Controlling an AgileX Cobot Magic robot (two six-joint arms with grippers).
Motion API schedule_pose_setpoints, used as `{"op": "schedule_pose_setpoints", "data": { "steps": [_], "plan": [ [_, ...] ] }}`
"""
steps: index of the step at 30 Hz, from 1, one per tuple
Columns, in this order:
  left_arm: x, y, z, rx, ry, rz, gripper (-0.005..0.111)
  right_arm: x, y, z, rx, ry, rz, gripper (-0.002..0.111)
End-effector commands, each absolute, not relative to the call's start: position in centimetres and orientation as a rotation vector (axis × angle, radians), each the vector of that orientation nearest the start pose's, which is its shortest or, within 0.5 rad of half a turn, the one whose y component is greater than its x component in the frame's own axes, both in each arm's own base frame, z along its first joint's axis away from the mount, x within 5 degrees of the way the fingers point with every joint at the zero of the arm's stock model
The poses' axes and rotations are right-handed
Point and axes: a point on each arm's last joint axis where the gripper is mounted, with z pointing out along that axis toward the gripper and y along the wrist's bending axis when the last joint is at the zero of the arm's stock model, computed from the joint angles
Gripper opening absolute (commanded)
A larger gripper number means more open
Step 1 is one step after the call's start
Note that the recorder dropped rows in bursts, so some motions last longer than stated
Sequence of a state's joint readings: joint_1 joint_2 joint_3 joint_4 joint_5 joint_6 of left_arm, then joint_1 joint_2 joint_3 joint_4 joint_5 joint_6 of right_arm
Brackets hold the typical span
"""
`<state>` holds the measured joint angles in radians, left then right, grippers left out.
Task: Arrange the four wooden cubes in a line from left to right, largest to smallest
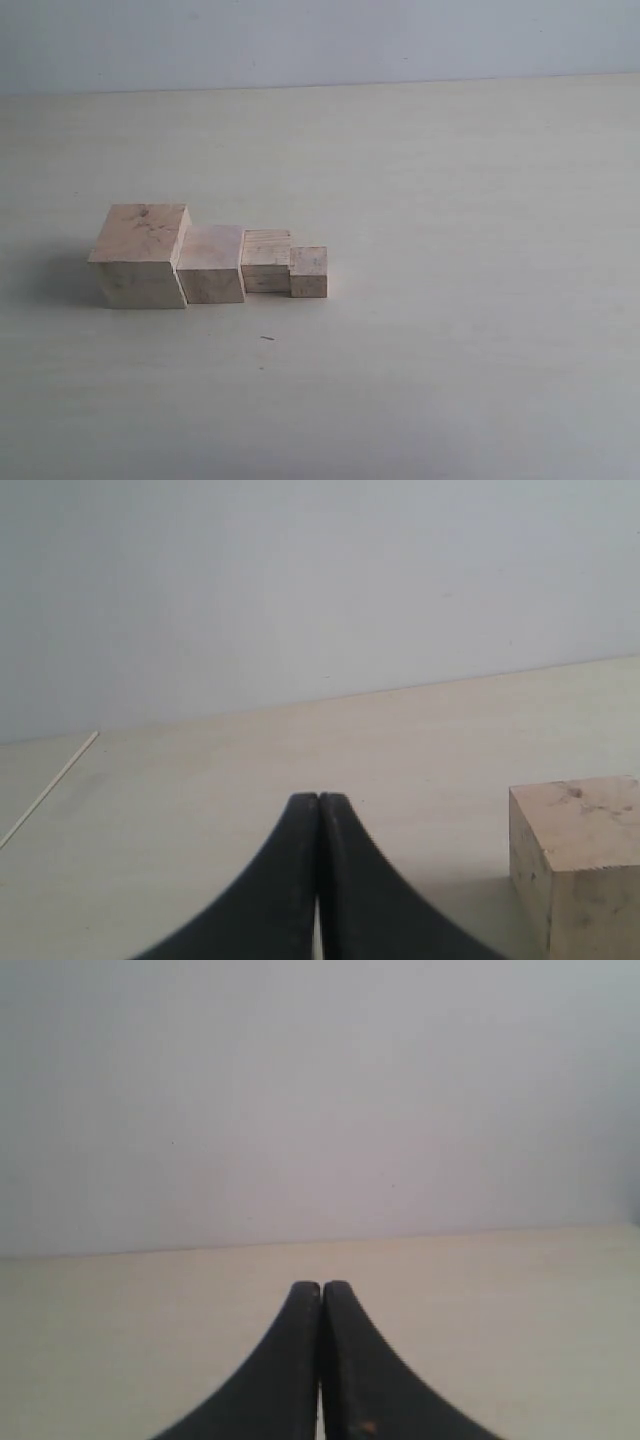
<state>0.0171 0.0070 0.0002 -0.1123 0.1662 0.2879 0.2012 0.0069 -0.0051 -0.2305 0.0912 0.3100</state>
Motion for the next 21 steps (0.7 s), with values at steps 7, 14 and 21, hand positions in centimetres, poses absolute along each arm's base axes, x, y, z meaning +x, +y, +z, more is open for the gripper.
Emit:
{"op": "schedule_pose_setpoints", "data": {
  "steps": [7, 14, 21],
  "plan": [
    [5.62, -0.07, 19.85, 0.142, 1.64, 0.132, 0.0, 5.57, 0.71, 19.69, -0.061, 1.665, 0.176, 0.0],
    [5.62, -0.07, 19.85, 0.142, 1.64, 0.132, 0.0, 5.49, 1.11, 19.65, -0.14, 1.665, 0.172, 0.0],
    [5.62, -0.07, 19.85, 0.142, 1.64, 0.132, 0.0, 5.48, 1.15, 19.63, -0.122, 1.668, 0.195, 0.0]
  ]
}}
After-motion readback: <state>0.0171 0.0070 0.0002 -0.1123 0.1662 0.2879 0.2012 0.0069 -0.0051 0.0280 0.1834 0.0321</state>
